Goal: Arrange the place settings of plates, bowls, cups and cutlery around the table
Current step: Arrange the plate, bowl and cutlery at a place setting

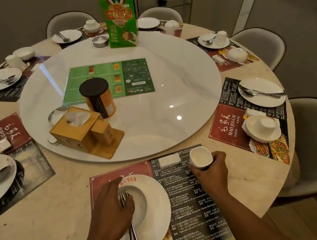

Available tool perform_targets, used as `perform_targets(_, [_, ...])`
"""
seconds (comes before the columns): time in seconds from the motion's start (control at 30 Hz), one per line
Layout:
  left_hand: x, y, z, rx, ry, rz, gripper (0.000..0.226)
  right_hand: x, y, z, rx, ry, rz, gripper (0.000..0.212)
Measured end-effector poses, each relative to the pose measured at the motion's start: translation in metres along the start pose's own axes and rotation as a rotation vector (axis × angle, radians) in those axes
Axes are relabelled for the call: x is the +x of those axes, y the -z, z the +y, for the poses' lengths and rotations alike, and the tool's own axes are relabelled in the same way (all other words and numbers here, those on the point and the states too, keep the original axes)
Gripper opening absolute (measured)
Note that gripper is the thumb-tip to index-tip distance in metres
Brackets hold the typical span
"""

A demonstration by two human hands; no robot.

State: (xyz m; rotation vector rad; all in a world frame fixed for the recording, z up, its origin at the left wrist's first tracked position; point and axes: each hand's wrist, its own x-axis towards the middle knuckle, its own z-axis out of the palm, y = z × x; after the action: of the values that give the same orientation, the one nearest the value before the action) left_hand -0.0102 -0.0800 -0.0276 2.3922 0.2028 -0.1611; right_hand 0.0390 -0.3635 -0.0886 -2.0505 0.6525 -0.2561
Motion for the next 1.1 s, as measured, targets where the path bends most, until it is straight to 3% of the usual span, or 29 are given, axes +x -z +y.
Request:
perform_targets(0.43, [-0.003, 0.004, 0.004, -0.006, -0.002, -0.005, 0.059, 0.0, 0.002, -0.002, -0.003, -0.012, -0.021, 0.076])
perform_targets(0.63, [-0.009, 0.014, -0.01, -0.04, 0.05, 0.011, 0.057, -0.017, 0.009, -0.003, 0.052, -0.048, -0.025, 0.096])
perform_targets(0.73, [-0.012, 0.021, -0.023, -0.061, 0.1, 0.064, 0.048, -0.049, 0.01, -0.004, 0.097, 0.01, 0.038, 0.061])
perform_targets(0.83, [-0.017, 0.026, -0.037, -0.111, 0.237, 0.108, 0.04, -0.081, -0.001, -0.005, 0.041, 0.008, -0.117, 0.028])
perform_targets(0.93, [-0.022, 0.026, -0.05, -0.194, 0.392, 0.071, 0.041, -0.1, -0.016, -0.003, -0.029, 0.002, -0.355, 0.018])
perform_targets(1.1, [-0.025, 0.024, -0.055, -0.337, 0.462, -0.004, 0.039, -0.108, -0.029, -0.007, -0.046, -0.016, -0.5, 0.016])
